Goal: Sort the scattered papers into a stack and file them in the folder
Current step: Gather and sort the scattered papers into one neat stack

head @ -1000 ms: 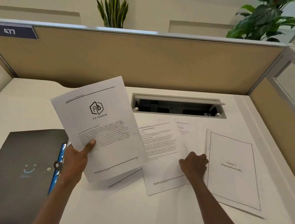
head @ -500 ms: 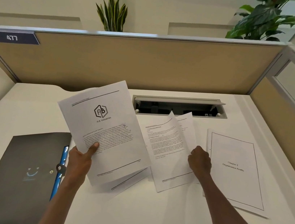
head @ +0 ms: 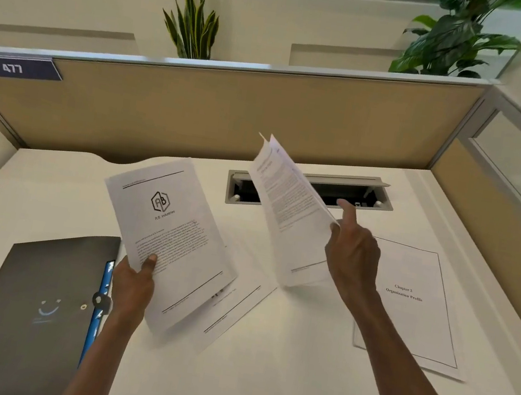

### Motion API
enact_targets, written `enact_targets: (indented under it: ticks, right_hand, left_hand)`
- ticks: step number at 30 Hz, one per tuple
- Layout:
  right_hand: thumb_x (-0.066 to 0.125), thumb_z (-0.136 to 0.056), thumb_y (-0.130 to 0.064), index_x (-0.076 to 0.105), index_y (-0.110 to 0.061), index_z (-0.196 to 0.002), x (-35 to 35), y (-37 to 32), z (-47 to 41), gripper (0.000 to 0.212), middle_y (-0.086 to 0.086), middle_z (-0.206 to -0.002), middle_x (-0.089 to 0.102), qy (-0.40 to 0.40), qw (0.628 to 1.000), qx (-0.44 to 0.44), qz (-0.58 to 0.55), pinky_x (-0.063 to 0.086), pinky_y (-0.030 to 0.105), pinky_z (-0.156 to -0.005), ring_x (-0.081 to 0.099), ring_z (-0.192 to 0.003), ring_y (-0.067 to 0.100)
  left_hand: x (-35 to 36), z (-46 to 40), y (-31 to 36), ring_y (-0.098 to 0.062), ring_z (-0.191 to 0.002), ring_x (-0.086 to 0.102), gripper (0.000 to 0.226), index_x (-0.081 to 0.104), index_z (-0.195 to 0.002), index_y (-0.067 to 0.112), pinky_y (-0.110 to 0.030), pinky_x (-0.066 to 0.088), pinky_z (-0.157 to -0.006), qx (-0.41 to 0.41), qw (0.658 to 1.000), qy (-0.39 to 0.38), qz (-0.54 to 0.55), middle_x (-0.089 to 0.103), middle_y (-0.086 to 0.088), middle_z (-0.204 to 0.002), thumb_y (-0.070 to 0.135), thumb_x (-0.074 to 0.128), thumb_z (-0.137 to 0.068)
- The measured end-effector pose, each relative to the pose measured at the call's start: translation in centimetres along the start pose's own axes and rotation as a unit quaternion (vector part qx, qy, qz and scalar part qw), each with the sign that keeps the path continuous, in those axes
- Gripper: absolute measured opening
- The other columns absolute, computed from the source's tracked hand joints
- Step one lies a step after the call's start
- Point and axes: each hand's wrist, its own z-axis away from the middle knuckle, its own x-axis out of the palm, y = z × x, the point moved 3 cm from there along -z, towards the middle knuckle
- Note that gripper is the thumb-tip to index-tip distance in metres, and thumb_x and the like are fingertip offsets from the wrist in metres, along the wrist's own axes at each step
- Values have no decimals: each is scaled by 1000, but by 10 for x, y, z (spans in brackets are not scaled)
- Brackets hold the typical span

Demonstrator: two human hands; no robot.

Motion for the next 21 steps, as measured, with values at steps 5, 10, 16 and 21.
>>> enact_targets:
  ticks: [5,10,16,21]
  right_hand:
    - [56,-93,-13,61,-10,-99,-31,-33,-12,8,7,-92,71,-34,988,23,-152,40,23,-55,58,-70,26]
    - [61,-92,-22,62,-13,-101,-15,-40,-4,12,-5,-96,62,-136,948,84,-276,38,9,-57,59,-80,15]
    - [63,-88,-28,64,-12,-102,33,-35,38,21,4,-105,70,-264,927,115,-242,53,33,-75,65,-89,24]
    - [75,-80,-29,57,-21,-114,50,-27,55,40,-9,-106,65,-338,859,192,-334,51,28,-76,63,-97,15]
  left_hand:
    - [8,3,8,-29,-99,62,37,55,-132,12,-47,52,-88,-6,1000,-28,-3,65,-10,-123,24,61,-97]
    - [16,12,18,-23,-91,65,38,56,-133,14,-43,51,-83,-20,994,-96,37,66,-6,-119,23,62,-97]
    - [29,33,27,-35,-99,72,24,67,-116,12,-46,58,-82,-58,965,-232,110,76,-11,-108,8,65,-93]
    - [34,48,20,-35,-94,74,27,79,-100,14,-41,61,-71,-111,937,-300,140,76,-15,-107,-4,62,-90]
